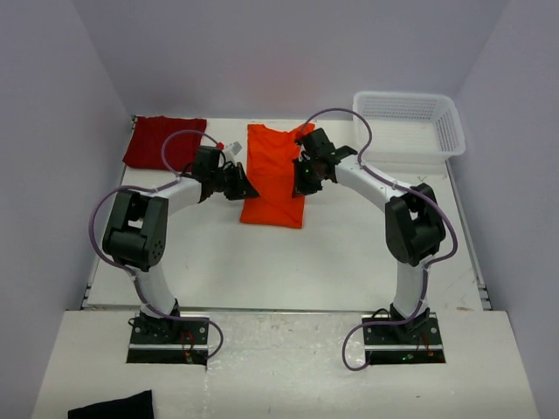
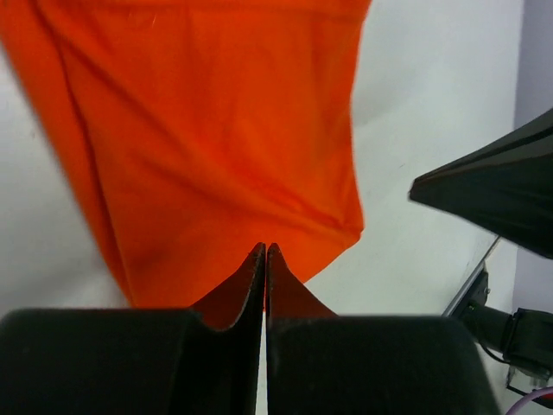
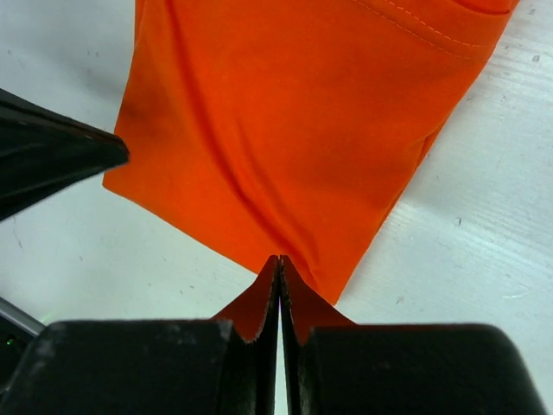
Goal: Fold and stack the t-shirts
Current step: Fold the folded rectangular tshirt in 1/3 of the way
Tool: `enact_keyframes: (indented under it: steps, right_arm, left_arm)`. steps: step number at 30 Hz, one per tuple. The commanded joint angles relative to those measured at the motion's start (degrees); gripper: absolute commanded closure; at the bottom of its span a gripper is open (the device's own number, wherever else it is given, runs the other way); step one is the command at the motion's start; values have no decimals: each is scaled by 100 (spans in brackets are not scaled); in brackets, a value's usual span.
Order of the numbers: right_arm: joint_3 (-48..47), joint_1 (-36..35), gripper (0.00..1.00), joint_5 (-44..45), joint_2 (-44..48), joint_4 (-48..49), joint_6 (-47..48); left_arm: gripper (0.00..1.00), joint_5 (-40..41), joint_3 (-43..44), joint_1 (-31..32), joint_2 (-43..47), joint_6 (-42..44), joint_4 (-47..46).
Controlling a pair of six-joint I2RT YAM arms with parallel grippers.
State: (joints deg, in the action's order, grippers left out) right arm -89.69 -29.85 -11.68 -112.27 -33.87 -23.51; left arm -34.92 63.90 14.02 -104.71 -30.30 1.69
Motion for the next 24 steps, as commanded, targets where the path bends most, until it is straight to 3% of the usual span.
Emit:
enact_keyframes:
  steps: [1, 12, 20, 24]
  right_arm:
    - [-277, -4, 100, -299, -242, -32, 21]
    - [-919, 14, 100, -748, -1245, -94, -128]
    - [-41, -4, 100, -590, -1052, 284, -426]
    - [364, -13, 100, -519, -832, 363, -523]
  left_arm:
    - [100, 178, -237, 57, 64, 192, -90]
    - [100, 292, -791, 224, 12, -36, -530]
    - [100, 1047, -1379, 619, 239, -432, -240]
    - [100, 1839, -1590, 1250, 556, -652, 498]
